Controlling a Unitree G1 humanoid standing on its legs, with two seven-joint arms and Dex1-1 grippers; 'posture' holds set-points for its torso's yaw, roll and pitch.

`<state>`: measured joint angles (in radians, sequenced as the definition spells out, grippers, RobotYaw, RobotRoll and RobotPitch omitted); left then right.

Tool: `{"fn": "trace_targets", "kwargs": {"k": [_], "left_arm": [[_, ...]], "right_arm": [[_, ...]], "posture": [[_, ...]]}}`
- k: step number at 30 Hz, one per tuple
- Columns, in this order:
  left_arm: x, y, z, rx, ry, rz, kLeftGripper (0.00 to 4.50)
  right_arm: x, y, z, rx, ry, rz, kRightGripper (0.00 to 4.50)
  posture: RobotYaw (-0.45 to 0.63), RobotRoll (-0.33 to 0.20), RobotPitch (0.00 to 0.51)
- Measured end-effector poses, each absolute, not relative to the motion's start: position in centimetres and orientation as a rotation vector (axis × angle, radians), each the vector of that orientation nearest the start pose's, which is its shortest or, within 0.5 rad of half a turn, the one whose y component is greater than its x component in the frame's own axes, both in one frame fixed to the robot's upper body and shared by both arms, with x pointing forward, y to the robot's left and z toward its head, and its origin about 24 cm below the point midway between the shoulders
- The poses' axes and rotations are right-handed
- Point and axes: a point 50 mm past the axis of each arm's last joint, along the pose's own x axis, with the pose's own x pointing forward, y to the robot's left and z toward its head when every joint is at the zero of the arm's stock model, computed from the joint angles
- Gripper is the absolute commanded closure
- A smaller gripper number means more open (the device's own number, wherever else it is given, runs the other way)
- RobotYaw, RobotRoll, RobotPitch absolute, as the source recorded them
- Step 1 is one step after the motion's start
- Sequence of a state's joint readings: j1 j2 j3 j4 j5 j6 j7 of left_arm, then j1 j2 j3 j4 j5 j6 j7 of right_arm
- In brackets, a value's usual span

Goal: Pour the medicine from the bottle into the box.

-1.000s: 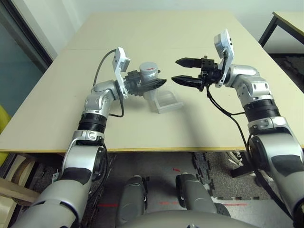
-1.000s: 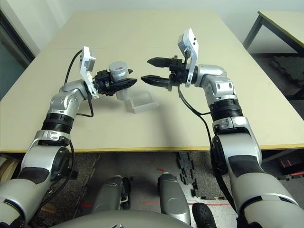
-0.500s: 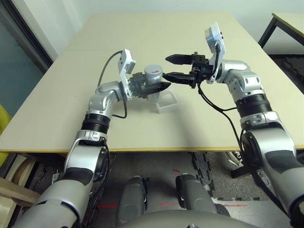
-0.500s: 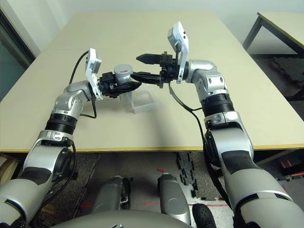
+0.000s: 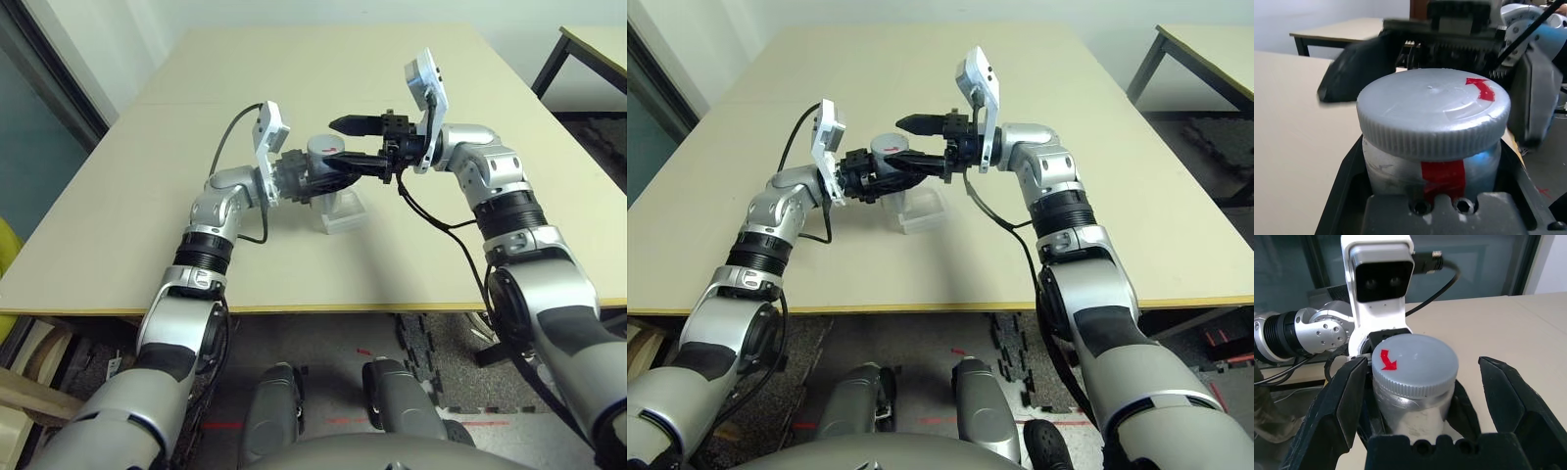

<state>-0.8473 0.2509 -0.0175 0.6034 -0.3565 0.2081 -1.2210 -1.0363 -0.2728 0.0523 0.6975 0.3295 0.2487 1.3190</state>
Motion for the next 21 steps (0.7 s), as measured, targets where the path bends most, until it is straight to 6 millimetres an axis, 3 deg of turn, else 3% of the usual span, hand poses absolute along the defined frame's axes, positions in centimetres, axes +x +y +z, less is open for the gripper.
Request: {"fn": "trace_targets", "kwargs": {"k": [1, 4, 7, 8, 21], "left_arm": [[35.61, 10.72, 16.05, -0.056, -0.058, -1.337, 1.77], [35.60, 10.71, 16.04, -0.054, -0.059, -1.339, 1.77], [35.62, 10.77, 16.01, -0.052, -0.058, -1.337, 1.77], [35.62, 10.77, 16.05, -0.045, -0.064, -1.337, 1.77], [35.62, 10.78, 16.01, -0.044, -0.065, -1.342, 1.77]], "right_arm": [[36.66, -9.42, 20.28, -0.044, -0.051, 1.460, 0.00], [36.66, -9.21, 20.19, -0.039, -0.047, 1.470, 0.57], [36.61, -9.06, 20.19, -0.039, -0.048, 1.483, 1.68], [36.60, -9.06, 20.18, -0.036, -0.047, 1.485, 1.86], [36.54, -9.06, 20.20, -0.036, -0.046, 1.498, 1.85]], "posture": [[-0.23, 0.000, 0.037], [-0.23, 0.000, 0.037], [-0.23, 0.000, 0.037], [-0.23, 0.000, 0.037], [-0.24, 0.000, 0.038]]}}
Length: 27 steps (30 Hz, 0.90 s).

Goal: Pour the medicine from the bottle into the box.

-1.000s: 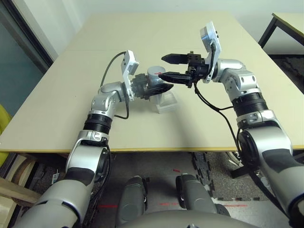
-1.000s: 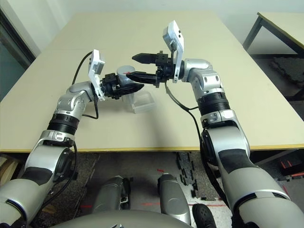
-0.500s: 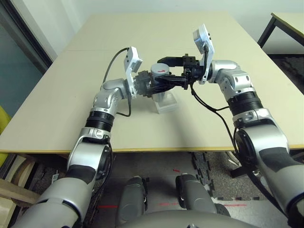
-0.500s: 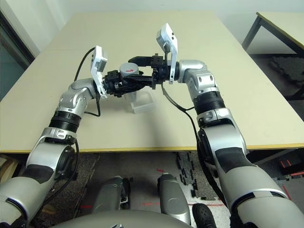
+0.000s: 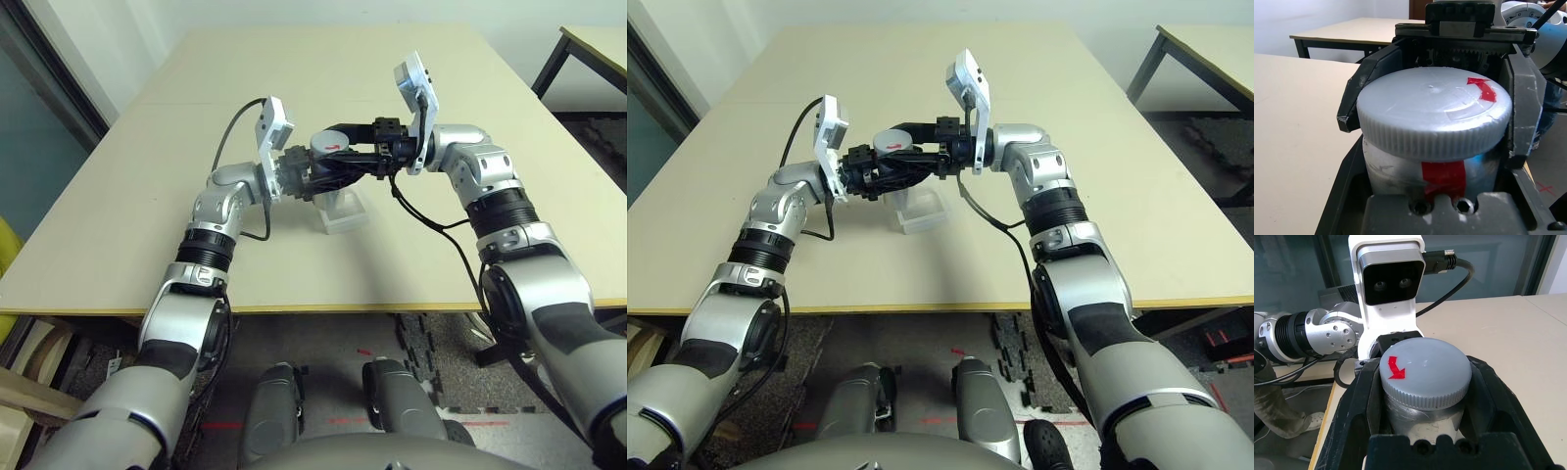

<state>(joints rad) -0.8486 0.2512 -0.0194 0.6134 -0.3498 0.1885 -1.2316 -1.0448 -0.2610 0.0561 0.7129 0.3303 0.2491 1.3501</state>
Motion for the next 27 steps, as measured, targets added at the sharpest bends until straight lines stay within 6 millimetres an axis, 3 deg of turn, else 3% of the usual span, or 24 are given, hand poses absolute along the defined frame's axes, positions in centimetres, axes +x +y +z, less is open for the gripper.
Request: {"fn": "trace_targets", "kwargs": {"k": [15, 23, 27], "left_arm": [[34.78, 10.55, 16.34, -0.097, -0.030, -1.513, 1.77], [34.66, 10.72, 16.79, -0.092, -0.045, -1.520, 1.77], [34.65, 10.87, 16.73, -0.085, -0.050, -1.517, 1.77]], "right_arm": [[35.77, -9.67, 20.55, 0.017, -0.017, 1.661, 1.87], [35.79, -9.43, 21.16, 0.017, -0.011, 1.680, 1.88], [35.66, -9.19, 21.02, 0.038, -0.014, 1.710, 0.65]], "posture": [[-0.23, 0.000, 0.044], [-0.22, 0.000, 0.051], [-0.23, 0.000, 0.050]]}}
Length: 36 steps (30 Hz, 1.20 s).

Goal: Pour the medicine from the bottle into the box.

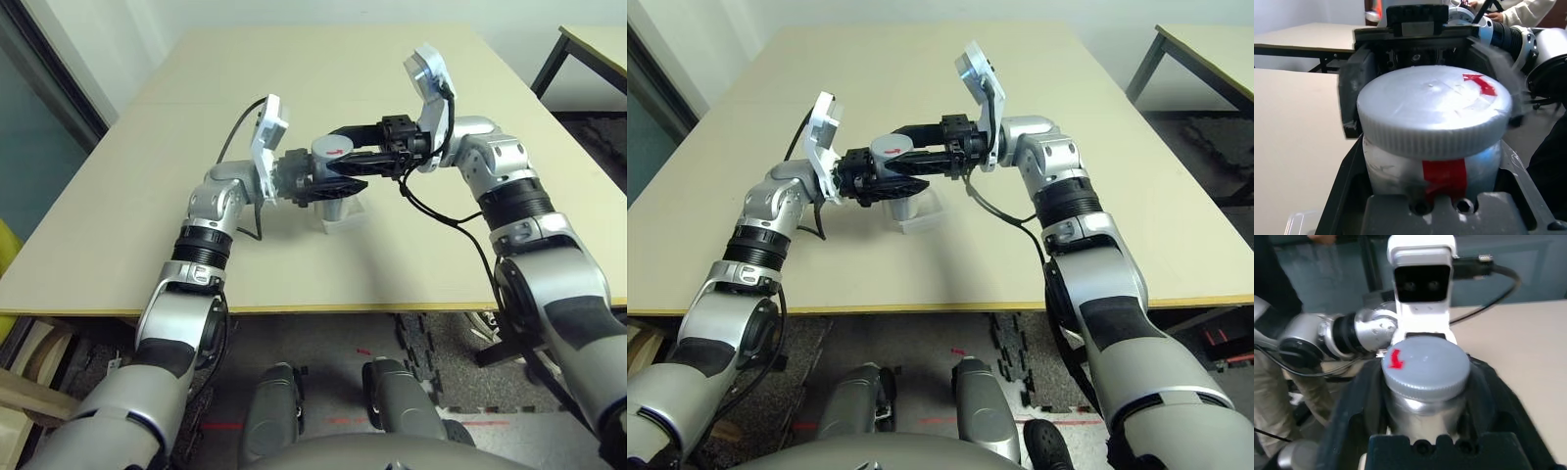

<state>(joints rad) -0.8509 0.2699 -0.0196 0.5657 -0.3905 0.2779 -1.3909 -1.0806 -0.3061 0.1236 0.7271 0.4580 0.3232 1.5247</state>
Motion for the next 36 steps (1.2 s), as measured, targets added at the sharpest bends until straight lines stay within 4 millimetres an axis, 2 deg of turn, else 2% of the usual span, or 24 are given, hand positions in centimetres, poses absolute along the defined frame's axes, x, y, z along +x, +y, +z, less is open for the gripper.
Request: {"fn": "trace_targets", "kwargs": {"k": [2, 15, 36], "left_arm": [[34.7, 11.1, 16.7, -0.074, -0.053, -1.508, 1.77], [35.6, 10.5, 16.4, 0.012, -0.115, -1.457, 1.77], [36.3, 10.8, 15.8, 0.018, -0.097, -1.322, 1.77]], "right_arm": [[35.6, -9.0, 21.0, 0.047, -0.014, 1.731, 0.00], [35.8, -9.5, 20.9, 0.051, -0.014, 1.688, 0.00], [36.5, -7.6, 20.3, -0.014, -0.068, 1.544, 0.00]], "posture": [[-0.23, 0.000, 0.050], [-0.25, 0.000, 0.046], [-0.25, 0.000, 0.049]]}}
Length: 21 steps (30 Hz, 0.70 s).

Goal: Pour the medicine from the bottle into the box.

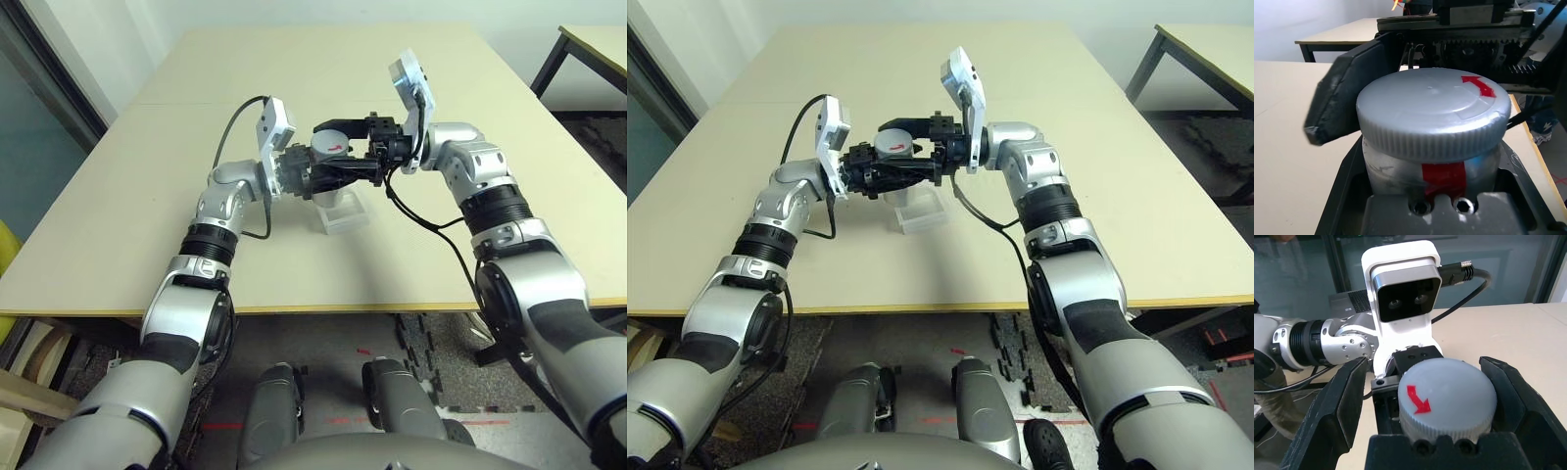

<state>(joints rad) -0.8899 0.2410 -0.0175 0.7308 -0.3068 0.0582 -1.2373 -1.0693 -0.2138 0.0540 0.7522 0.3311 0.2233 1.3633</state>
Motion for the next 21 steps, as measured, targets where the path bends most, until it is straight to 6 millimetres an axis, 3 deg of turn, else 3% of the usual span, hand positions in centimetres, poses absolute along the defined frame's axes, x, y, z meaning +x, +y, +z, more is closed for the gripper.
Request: {"fn": "trace_targets", "kwargs": {"k": [21], "left_arm": [[35.78, 10.70, 15.24, -0.017, -0.067, -1.346, 1.77]], "right_arm": [[37.18, -7.16, 19.65, -0.001, -0.053, 1.490, 0.00]], "posture": [[-0.24, 0.000, 0.051]]}}
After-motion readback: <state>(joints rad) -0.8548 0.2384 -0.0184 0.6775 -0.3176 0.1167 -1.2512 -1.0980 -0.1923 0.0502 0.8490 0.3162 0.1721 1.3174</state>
